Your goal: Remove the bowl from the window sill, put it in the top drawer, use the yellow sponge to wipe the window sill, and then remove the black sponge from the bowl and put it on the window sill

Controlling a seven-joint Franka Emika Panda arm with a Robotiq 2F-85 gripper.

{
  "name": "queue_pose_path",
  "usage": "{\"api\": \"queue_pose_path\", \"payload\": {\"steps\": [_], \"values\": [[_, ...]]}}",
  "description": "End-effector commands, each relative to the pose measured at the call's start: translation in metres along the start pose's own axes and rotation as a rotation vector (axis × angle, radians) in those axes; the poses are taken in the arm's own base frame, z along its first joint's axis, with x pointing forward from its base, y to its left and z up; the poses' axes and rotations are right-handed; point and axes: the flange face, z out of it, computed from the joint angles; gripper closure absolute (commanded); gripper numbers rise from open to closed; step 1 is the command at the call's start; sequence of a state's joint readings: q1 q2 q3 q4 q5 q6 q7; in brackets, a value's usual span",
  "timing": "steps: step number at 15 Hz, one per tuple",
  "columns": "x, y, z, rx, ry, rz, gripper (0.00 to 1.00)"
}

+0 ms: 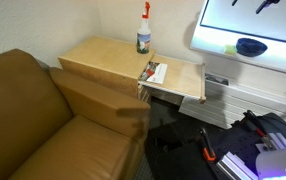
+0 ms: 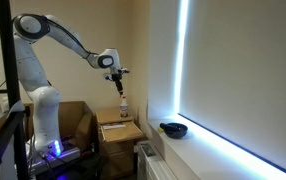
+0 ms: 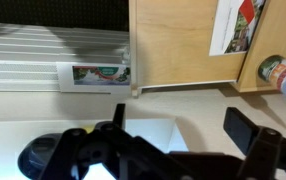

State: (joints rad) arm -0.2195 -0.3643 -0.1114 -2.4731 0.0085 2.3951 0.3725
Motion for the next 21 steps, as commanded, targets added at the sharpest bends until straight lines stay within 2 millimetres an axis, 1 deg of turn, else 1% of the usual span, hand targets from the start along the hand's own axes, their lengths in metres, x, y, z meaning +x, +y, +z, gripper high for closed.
{"api": "queue_pose_path", "payload": {"steps": [1, 3, 4, 5, 6, 7, 9, 10, 11, 12, 13, 14, 16, 17, 18, 21], "values": [[0.065, 0.030, 0.021, -0.045, 0.070, 0.185, 0.00], [0.102, 0.049, 0.015, -0.047, 0.104, 0.300, 0.00], [0.122, 0.062, 0.013, -0.054, 0.118, 0.358, 0.00], [0.139, 0.086, 0.015, -0.060, 0.135, 0.416, 0.00], [0.159, 0.101, 0.013, -0.072, 0.151, 0.472, 0.00], [0.176, 0.121, 0.012, -0.087, 0.161, 0.527, 0.00], [0.207, 0.157, 0.020, -0.114, 0.188, 0.638, 0.00], [0.217, 0.171, 0.022, -0.125, 0.191, 0.694, 0.00], [0.219, 0.176, 0.022, -0.129, 0.180, 0.753, 0.00], [0.202, 0.170, 0.016, -0.114, 0.199, 0.668, 0.00], [0.209, 0.178, 0.020, -0.126, 0.199, 0.706, 0.00], [0.214, 0.181, 0.023, -0.133, 0.196, 0.723, 0.00], [0.217, 0.178, 0.024, -0.134, 0.195, 0.735, 0.00], [0.223, 0.179, 0.035, -0.173, 0.153, 0.694, 0.00], [0.228, 0.182, 0.044, -0.177, 0.123, 0.671, 0.00], [0.261, 0.204, 0.069, -0.230, 0.125, 0.646, 0.00]]}}
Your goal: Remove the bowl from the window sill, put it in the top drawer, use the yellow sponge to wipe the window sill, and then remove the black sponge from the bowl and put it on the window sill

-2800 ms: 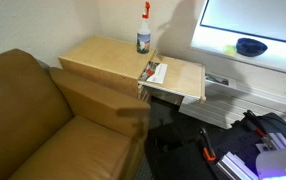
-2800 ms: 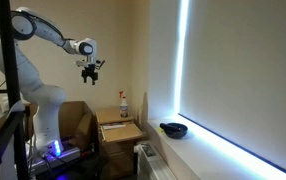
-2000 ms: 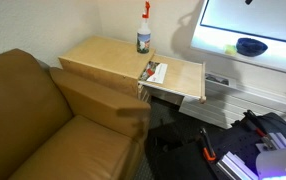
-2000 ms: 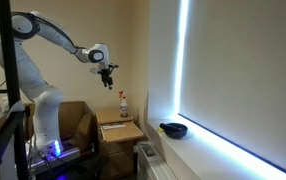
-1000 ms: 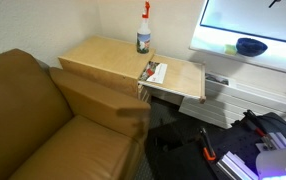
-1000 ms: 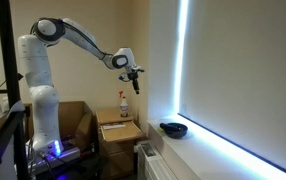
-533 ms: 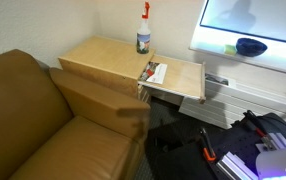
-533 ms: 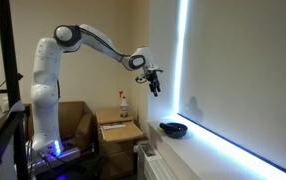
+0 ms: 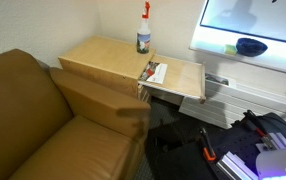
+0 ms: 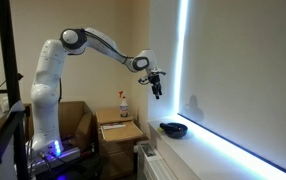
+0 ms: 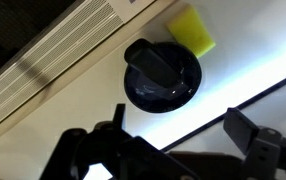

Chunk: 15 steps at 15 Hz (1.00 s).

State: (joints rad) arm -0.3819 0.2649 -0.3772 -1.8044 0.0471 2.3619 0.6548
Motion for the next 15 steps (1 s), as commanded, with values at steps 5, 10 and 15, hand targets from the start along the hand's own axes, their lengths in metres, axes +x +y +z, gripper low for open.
{"api": "queue_pose_path", "payload": {"steps": [5, 10, 15], "values": [[0.080, -0.014, 0.086, -0.139, 0.057, -0.003, 0.00], [0.089, 0.007, 0.150, -0.357, -0.068, 0.046, 0.00], [0.087, 0.008, 0.166, -0.344, -0.041, 0.093, 0.00]]}}
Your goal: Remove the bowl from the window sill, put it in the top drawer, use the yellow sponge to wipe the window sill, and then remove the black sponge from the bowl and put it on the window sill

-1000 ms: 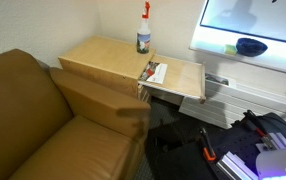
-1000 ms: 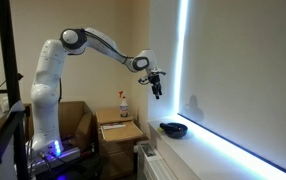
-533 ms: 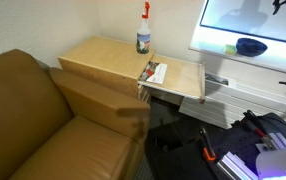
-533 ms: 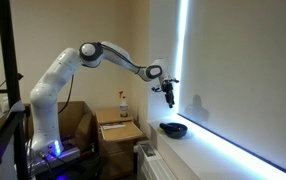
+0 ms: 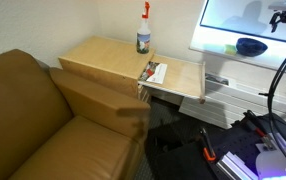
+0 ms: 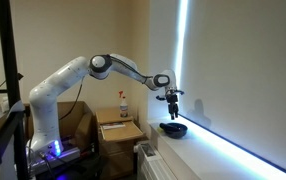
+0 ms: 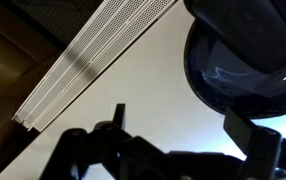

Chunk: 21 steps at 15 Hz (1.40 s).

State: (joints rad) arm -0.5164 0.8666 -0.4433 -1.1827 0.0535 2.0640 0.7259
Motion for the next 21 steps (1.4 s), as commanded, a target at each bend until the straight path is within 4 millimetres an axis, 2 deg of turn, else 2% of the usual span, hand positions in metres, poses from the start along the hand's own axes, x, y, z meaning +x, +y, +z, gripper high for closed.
{"api": "queue_pose_path", "payload": {"steps": [1, 3, 6, 10, 13, 14, 17, 21], "values": [[0.000, -0.001, 0.000, 0.000, 0.002, 0.001, 0.00], [-0.011, -0.011, 0.016, -0.029, -0.086, -0.128, 0.00], [-0.022, -0.015, 0.044, -0.061, -0.172, -0.261, 0.00], [-0.019, -0.020, 0.062, -0.074, -0.167, -0.351, 0.00], [-0.014, -0.029, 0.070, -0.022, -0.107, -0.242, 0.00], [-0.020, -0.022, 0.064, -0.057, -0.133, -0.283, 0.00], [-0.019, -0.027, 0.070, -0.045, -0.113, -0.256, 0.00], [-0.016, -0.033, 0.086, -0.039, -0.063, -0.139, 0.00]]}}
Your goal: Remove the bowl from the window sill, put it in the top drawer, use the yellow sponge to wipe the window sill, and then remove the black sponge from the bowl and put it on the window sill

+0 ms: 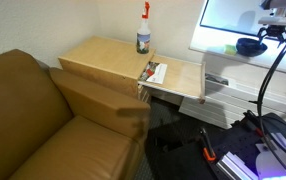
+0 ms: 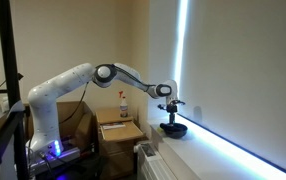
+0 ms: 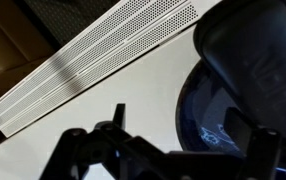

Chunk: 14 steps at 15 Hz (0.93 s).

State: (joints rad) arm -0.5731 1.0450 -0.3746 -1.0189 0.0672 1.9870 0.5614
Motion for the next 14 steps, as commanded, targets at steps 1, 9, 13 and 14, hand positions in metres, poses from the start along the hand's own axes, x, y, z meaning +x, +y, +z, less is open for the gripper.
{"api": "queue_pose_path", "payload": {"steps": [1, 9, 13, 14], "values": [[0.005, -0.005, 0.019, -0.001, 0.040, 0.088, 0.00], [-0.001, -0.004, 0.049, -0.042, -0.003, 0.185, 0.25], [-0.003, -0.003, 0.053, -0.043, -0.027, 0.186, 0.47], [-0.003, -0.003, 0.052, -0.036, -0.030, 0.187, 0.55]]}}
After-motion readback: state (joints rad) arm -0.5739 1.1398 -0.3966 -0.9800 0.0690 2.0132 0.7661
